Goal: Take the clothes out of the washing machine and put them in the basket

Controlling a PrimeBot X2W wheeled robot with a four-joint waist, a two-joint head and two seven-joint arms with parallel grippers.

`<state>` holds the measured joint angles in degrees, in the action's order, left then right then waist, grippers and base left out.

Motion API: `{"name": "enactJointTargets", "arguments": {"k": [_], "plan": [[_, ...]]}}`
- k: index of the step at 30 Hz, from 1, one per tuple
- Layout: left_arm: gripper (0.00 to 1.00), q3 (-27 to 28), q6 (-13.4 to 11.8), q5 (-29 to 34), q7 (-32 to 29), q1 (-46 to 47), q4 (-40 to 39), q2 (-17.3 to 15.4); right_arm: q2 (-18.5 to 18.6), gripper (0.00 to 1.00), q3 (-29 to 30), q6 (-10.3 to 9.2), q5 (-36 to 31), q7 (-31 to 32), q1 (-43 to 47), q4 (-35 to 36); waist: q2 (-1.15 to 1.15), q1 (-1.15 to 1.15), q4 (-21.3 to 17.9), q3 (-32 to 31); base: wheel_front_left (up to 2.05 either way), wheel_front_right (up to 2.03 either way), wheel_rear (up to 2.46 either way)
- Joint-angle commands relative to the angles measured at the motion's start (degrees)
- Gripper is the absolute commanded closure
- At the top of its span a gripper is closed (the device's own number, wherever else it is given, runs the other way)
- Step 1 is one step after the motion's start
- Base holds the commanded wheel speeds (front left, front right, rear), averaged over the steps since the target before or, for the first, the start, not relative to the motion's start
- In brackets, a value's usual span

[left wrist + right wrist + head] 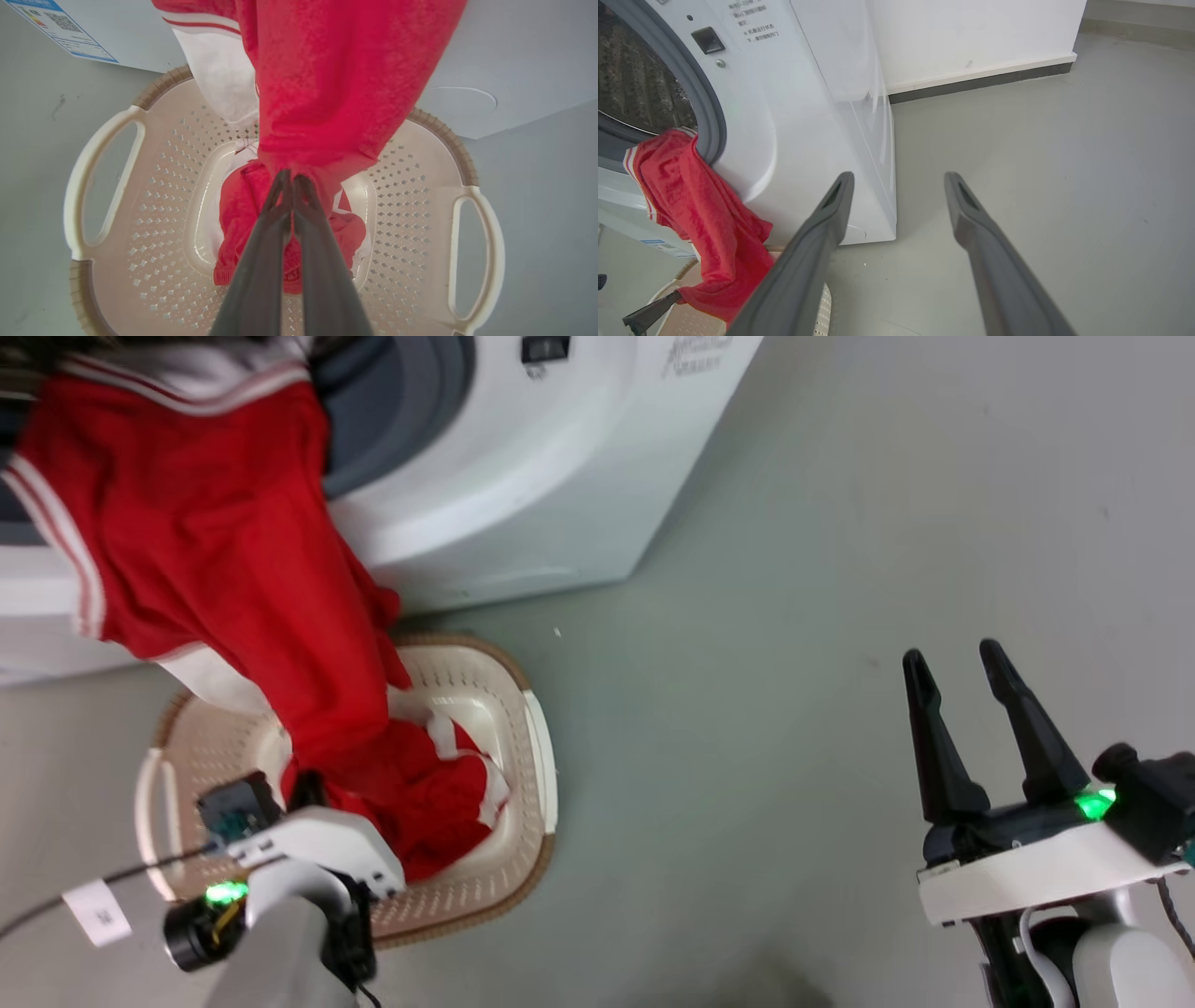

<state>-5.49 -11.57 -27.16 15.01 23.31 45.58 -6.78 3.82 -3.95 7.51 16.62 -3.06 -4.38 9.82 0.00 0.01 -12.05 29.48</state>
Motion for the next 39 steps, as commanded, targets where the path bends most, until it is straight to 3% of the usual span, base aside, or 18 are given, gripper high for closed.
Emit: {"name": "enactJointTargets", "arguments": {"k": [1,13,14,15,16,17,18,25,39], "plan": [[1.0,1.2,0.4,0.2,0.2,3.2,2.4,-1.2,0.6,0.0,-0.6,-0.04,0.9,-1.0,-2.0,-0.4,0.0,-0.01,-2.3,5.5,0.0,0.0,0.0],[1.0,4.7,2.1,-0.2,0.2,15.2,14.2,-3.9,2.5,0.0,-2.2,-0.04,2.9,-4.6,-5.6,-3.5,0.0,-0.01,-3.9,11.6,0.0,0.0,0.0],[0.75,4.8,2.3,-0.1,0.2,15.8,14.9,-4.1,2.6,0.0,-2.3,-0.04,3.1,-4.7,-5.8,-3.7,0.0,-0.01,-3.9,11.7,0.0,0.0,0.0],[0.75,4.8,2.3,-0.1,0.2,15.8,14.9,-4.1,2.6,0.0,-2.3,-0.04,3.1,-4.7,-5.8,-3.7,0.0,-0.01,-3.9,11.7,0.0,0.0,0.0],[0.54,5.0,2.4,-0.1,0.2,16.3,15.5,-4.3,2.7,0.0,-2.3,-0.04,3.1,-4.8,-6.0,-3.9,0.0,-0.01,-3.9,11.7,0.0,0.0,0.0],[0.1,5.0,2.5,0.0,0.2,16.7,16.0,-4.4,2.7,0.0,-2.4,-0.04,3.1,-5.0,-6.2,-4.1,0.0,-0.01,-3.8,11.6,0.0,0.0,0.0],[0.0,4.9,2.3,0.5,0.2,17.1,16.1,-4.6,2.7,0.0,-2.3,-0.04,3.1,-5.2,-6.3,-4.3,0.0,-0.01,-3.7,11.4,0.0,0.0,0.0],[0.0,6.4,2.3,2.5,0.2,13.7,12.6,-2.9,2.4,0.0,-1.9,-0.04,2.6,-5.6,-6.3,-5.5,0.0,-0.01,-2.1,6.8,0.0,0.0,0.0],[0.0,10.8,3.8,10.3,0.2,2.1,-3.7,2.5,0.5,0.0,1.4,-0.04,-1.0,-1.6,-1.0,-3.4,0.0,-0.01,2.4,-6.7,0.0,0.0,0.0]]}}
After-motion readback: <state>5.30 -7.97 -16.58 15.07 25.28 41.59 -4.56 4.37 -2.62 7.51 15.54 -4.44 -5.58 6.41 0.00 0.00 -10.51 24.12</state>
